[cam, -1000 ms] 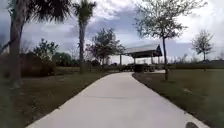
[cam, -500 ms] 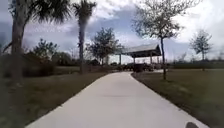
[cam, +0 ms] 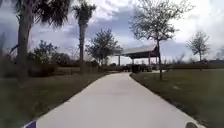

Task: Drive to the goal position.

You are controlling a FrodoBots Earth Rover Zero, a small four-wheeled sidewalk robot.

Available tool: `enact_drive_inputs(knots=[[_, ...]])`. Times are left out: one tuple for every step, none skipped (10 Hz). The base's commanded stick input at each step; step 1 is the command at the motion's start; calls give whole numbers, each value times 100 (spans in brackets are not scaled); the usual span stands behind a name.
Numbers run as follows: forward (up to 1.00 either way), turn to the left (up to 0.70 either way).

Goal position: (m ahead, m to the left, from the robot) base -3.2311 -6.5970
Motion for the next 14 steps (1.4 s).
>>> enact_drive_inputs(knots=[[-100, 0], [-100, 0], [-100, 0], [-100, 0], [-100, 0], [-100, 0], [-49, 0], [0, 0], [0, 0], [0, 0], [0, 0], [0, 0], [0, 0], [0, 0]])
